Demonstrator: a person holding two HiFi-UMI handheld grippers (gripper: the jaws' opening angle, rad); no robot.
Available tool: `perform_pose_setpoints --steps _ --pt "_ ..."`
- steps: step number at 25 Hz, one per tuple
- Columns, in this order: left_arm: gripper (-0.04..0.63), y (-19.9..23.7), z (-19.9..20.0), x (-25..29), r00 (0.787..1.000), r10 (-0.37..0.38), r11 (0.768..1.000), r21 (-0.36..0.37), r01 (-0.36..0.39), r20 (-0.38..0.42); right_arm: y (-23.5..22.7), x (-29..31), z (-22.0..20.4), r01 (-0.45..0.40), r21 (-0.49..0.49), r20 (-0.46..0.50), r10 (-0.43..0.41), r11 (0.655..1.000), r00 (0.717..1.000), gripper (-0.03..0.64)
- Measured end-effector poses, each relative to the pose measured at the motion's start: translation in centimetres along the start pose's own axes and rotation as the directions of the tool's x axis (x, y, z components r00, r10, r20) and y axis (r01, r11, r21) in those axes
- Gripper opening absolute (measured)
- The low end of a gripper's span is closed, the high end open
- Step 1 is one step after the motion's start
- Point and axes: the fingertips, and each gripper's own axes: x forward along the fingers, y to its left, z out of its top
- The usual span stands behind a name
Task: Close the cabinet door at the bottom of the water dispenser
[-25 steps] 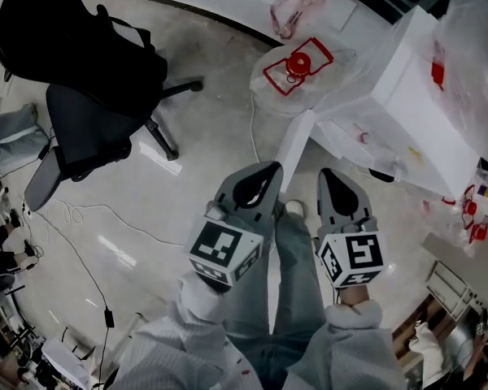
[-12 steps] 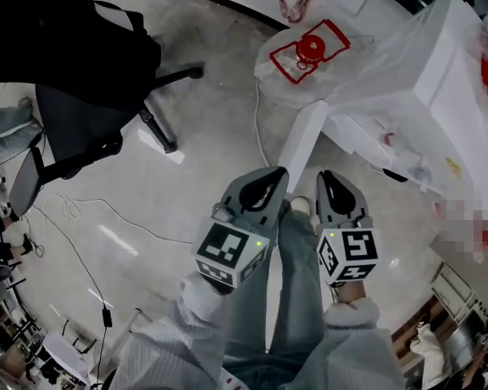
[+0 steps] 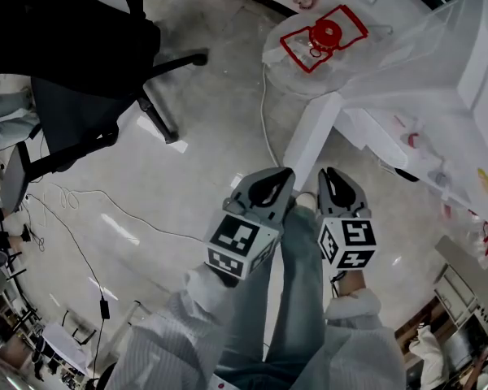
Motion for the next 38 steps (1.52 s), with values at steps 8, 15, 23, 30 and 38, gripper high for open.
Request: perform_pose_setpoints --steps 8,15,23,30,38 --pt "0.011 1.8 -2.9 1.4 0.998 0.013 1.0 -0.013 -0.014 -0.064 -0.4 3.0 -3.7 0.01 0.026 -0.074 -0.008 1.0 0.997 0.017" --pt "0.011 2.8 -4.8 2.2 0.994 0.016 1.0 -0.019 -0.018 -0.108 -1.2 4.6 -6.6 0.036 0.057 -0.136 -0.028 0.998 0.99 0.017" --pt "0.011 3.0 -5.8 2.4 0.991 0.005 1.0 -0.024 -0.008 -0.133 -1.1 6.7 -10.7 0.026 0.095 -0.253 -0.001 0.995 0.967 0.085" --pt "0.011 3.3 -5.7 2.6 0.992 -0.002 1.0 -0.016 0.0 -0.124 0.0 7.7 -13.1 0.01 0.146 -0.326 0.038 0.989 0.945 0.169" --pt "0.011 3.6 -5.6 2.1 0.992 -0.017 1.0 -0.012 0.015 -0.126 1.1 8.7 -15.3 0.044 0.144 -0.41 0.019 0.989 0.912 0.202"
